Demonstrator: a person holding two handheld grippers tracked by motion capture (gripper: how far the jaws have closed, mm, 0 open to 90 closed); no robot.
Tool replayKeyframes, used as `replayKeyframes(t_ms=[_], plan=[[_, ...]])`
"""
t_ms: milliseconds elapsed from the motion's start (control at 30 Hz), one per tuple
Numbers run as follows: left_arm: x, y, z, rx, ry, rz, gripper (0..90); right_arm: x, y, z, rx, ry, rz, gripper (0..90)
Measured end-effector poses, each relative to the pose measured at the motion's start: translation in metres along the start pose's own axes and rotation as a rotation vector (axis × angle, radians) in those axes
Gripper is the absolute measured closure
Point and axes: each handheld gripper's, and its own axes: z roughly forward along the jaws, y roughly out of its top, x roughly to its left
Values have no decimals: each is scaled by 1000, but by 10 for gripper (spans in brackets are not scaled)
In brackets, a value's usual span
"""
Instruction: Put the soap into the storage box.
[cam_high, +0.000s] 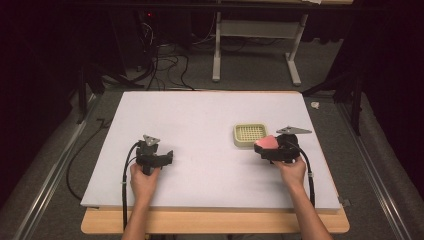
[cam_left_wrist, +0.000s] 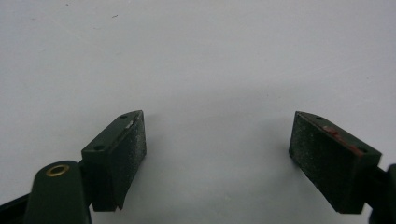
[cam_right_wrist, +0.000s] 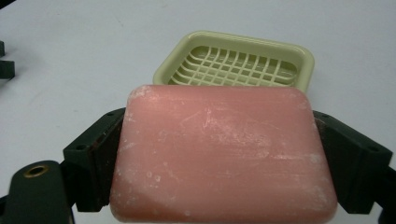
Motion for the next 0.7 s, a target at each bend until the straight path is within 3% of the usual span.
replayKeyframes(t_ms=[700], plan=[[0, 0, 0, 0, 0, 0, 195, 0, 25, 23, 40, -9, -6, 137]])
